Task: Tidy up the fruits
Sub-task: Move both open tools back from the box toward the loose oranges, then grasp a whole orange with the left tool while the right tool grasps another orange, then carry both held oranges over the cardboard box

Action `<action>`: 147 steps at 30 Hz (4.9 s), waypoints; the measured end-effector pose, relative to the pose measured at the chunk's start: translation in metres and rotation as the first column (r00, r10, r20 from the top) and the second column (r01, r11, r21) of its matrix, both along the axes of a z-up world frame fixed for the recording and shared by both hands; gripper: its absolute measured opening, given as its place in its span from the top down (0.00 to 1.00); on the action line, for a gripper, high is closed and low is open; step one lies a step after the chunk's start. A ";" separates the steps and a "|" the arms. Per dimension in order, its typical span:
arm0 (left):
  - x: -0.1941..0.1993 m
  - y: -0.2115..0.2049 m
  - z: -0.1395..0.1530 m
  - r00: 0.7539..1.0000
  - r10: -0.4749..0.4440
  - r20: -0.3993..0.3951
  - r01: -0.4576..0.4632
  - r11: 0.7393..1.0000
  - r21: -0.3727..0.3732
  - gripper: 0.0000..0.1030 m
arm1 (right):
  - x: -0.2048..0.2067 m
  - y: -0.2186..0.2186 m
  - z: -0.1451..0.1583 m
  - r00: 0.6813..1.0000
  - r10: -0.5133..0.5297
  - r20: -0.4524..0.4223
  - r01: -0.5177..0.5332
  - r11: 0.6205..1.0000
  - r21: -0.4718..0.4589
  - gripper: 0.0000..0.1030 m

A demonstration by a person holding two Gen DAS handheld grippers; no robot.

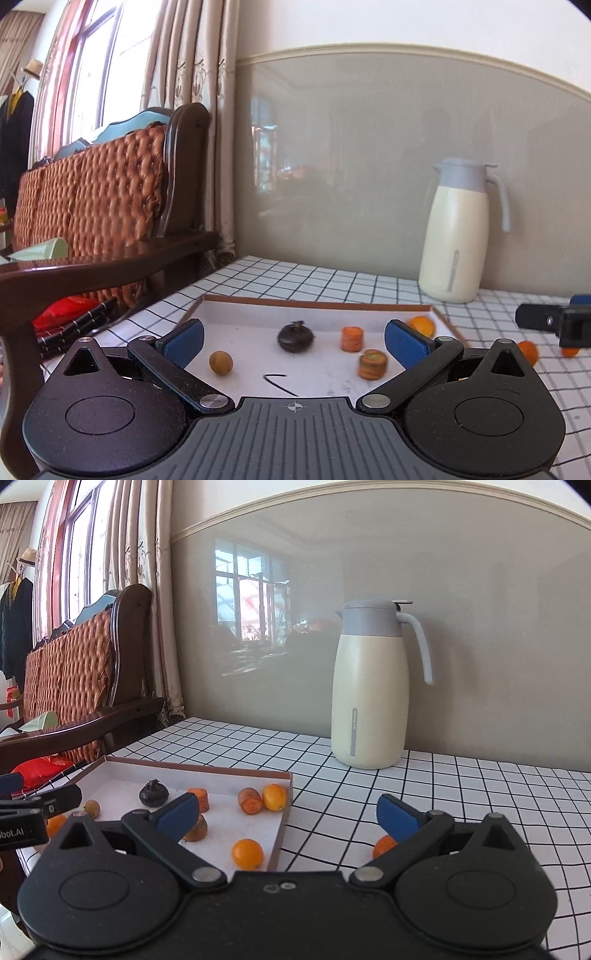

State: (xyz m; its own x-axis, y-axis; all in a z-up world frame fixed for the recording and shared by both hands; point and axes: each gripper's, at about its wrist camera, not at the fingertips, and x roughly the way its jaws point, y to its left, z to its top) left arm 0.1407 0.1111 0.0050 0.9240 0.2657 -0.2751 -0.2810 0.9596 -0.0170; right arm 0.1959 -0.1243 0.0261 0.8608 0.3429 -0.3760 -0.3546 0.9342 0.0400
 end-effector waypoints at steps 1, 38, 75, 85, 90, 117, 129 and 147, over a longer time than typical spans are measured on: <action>-0.001 -0.005 0.000 1.000 0.006 -0.006 -0.006 1.000 0.001 0.00 | -0.003 -0.005 0.000 1.000 -0.005 -0.003 0.005 1.000 0.001 0.07; 0.088 -0.216 -0.030 0.927 -0.355 -0.117 0.365 0.927 0.080 0.14 | 0.020 -0.158 -0.037 0.970 -0.236 -0.053 0.230 0.967 -0.108 0.36; 0.147 -0.227 -0.055 0.884 -0.398 -0.245 0.400 0.915 -0.041 0.60 | 0.096 -0.150 -0.065 0.956 -0.207 -0.208 0.191 0.977 -0.096 0.75; 0.099 -0.213 -0.030 0.892 -0.412 -0.184 0.417 0.909 -0.014 0.60 | 0.046 -0.156 -0.033 0.962 -0.239 -0.130 0.232 0.970 -0.070 0.75; 0.079 -0.199 -0.028 0.897 -0.405 -0.179 0.409 0.912 -0.013 0.60 | 0.019 -0.159 -0.031 0.960 -0.248 -0.132 0.241 0.968 -0.068 0.75; -0.010 -0.123 -0.008 0.950 -0.293 -0.112 0.295 0.955 0.006 0.60 | -0.055 -0.079 -0.010 0.996 -0.069 -0.056 0.064 0.993 -0.095 0.75; -0.018 -0.080 -0.003 0.972 -0.218 -0.089 0.219 0.976 0.002 0.60 | -0.053 -0.037 -0.007 0.999 0.011 -0.039 -0.014 0.996 -0.083 0.75; -0.030 -0.027 -0.004 0.989 -0.124 -0.084 0.124 0.992 0.004 0.60 | -0.054 0.010 -0.006 0.996 0.090 -0.020 -0.092 0.993 -0.081 0.75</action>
